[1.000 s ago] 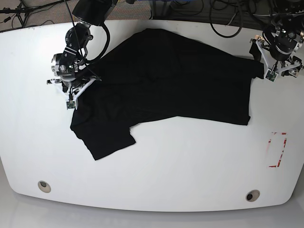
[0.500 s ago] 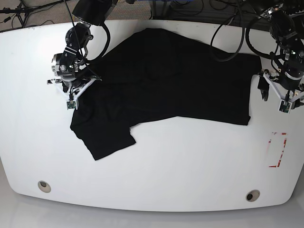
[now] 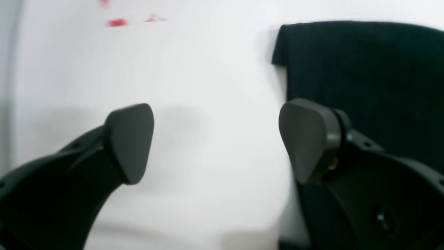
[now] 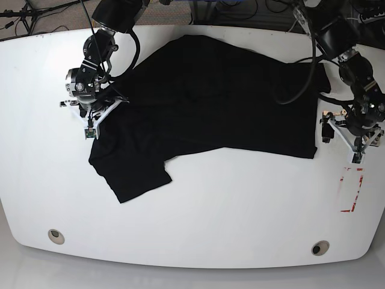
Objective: Fold the T-shirt properly
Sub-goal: 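Release and regrasp the shirt edges with both grippers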
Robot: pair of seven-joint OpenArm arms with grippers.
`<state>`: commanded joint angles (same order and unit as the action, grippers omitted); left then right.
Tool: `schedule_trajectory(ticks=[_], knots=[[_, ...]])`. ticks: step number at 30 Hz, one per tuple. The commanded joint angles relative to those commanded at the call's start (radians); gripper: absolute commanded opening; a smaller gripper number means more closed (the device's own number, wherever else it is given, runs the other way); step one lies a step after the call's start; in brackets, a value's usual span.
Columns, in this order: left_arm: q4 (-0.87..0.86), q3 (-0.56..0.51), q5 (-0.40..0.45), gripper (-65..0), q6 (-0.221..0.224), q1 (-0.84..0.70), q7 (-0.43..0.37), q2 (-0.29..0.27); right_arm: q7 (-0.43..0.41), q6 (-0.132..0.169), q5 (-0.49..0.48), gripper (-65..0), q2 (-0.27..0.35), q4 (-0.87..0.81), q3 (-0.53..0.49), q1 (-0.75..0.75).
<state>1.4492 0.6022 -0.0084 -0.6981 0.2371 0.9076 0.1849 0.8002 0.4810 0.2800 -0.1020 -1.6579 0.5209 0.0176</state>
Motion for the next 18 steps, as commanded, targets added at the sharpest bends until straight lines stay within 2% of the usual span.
schedule_trajectory(ticks=[6,11,16,18], knots=[[-0.169,-0.002,-0.002,-8.2,0.0,0.089,-0.011,-0.002,0.0,-0.002,-0.011,-65.0,-0.003,0.0,0.0,0.0],[-0.279,-0.005,0.006,-8.2,0.0,0.12,-0.081,-0.029,0.0,-0.002,-0.012,-65.0,-0.006,0.0,0.0,-0.002],[-0.339,-0.098,0.002,-8.3,0.0,0.118,-0.133,-0.034,0.0,-0.002,-0.02,-65.0,-0.008,0.0,0.002,-0.002],[-0.344,-0.117,0.0,-8.3,0.0,0.115,-0.138,-0.035,0.002,-0.002,-0.055,-65.0,-0.008,0.0,0.005,-0.002]])
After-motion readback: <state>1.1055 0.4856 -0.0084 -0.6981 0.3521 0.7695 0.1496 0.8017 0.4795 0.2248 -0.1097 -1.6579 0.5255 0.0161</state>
